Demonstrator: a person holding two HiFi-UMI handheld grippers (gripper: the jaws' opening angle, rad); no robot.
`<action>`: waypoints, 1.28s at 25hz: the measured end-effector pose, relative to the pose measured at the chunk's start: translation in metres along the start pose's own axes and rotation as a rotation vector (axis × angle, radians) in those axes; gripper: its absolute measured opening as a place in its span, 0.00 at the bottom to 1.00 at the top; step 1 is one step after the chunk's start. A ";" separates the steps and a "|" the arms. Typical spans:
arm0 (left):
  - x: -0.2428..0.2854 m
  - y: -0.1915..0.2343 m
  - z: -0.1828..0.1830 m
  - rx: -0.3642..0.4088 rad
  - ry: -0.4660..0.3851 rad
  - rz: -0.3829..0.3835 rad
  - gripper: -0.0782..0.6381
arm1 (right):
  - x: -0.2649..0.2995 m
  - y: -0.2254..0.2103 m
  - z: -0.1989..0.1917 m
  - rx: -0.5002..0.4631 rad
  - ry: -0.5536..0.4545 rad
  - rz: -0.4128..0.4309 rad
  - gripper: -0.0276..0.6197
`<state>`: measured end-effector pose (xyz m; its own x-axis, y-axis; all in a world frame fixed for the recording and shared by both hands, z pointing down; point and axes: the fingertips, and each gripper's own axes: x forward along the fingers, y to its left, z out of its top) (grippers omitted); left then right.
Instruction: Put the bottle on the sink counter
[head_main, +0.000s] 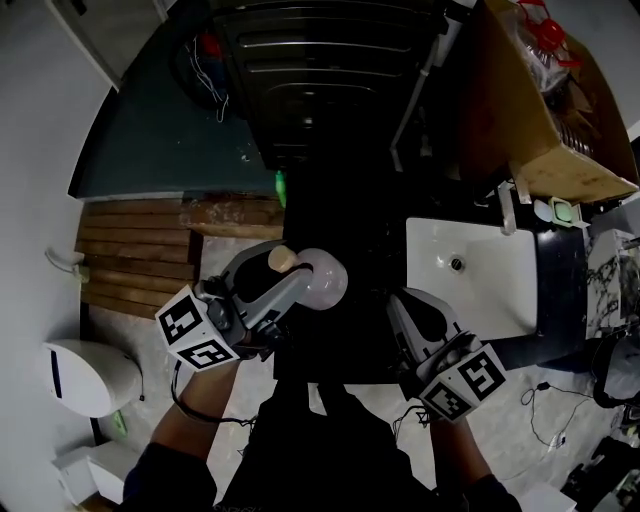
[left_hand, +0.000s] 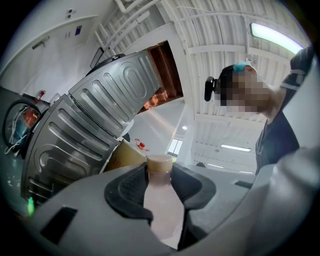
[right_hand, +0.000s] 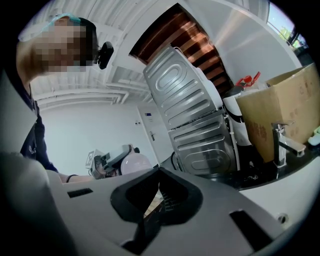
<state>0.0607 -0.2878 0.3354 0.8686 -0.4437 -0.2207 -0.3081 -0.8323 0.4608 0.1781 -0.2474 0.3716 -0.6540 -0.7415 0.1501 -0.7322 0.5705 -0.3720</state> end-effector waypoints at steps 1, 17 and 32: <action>0.002 0.008 -0.001 0.001 0.008 -0.002 0.30 | 0.004 -0.001 -0.003 0.004 0.005 -0.008 0.08; 0.040 0.121 -0.028 0.061 0.162 -0.021 0.30 | 0.050 -0.031 -0.027 0.086 0.043 -0.104 0.08; 0.064 0.192 -0.066 0.120 0.264 -0.014 0.30 | 0.051 -0.058 -0.052 0.131 0.095 -0.157 0.08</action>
<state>0.0830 -0.4539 0.4659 0.9391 -0.3435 0.0124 -0.3258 -0.8780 0.3507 0.1776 -0.2995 0.4488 -0.5532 -0.7775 0.2991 -0.7998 0.3953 -0.4518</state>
